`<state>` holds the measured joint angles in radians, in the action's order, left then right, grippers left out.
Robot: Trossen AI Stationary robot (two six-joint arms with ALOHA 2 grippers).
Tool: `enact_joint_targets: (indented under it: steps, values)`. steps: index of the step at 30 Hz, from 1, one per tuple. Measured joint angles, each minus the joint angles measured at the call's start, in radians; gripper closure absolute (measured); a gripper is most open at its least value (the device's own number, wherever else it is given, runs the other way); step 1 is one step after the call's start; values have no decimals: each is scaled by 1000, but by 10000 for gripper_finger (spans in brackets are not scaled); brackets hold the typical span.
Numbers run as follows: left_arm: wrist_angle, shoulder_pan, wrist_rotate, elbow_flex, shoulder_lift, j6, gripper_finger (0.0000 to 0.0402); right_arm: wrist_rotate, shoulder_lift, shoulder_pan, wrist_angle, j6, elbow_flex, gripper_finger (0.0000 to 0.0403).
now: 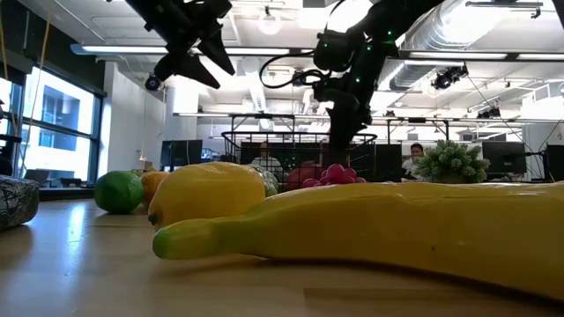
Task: Build produce basket
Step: Put the yellow mango into the wire basket
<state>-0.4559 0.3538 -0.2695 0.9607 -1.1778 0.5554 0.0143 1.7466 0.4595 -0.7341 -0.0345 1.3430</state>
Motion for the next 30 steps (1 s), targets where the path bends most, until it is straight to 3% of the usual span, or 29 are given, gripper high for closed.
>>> enact_joint_targets:
  steps: [7, 16, 24, 30]
  values:
    - [-30, 0, 3, 0, 0, 20, 177, 0, 0, 6, -25, 35, 44, 118]
    - [-181, 0, 30, 0, 0, 150, 127, 0, -1, 6, -93, 52, 145, 117]
    - [-294, -3, 155, 0, 0, 123, 119, 33, -1, 6, -178, 99, 238, 116]
    - [-330, -3, 187, 0, 0, 424, 119, 75, -1, 6, -256, 210, 326, 116]
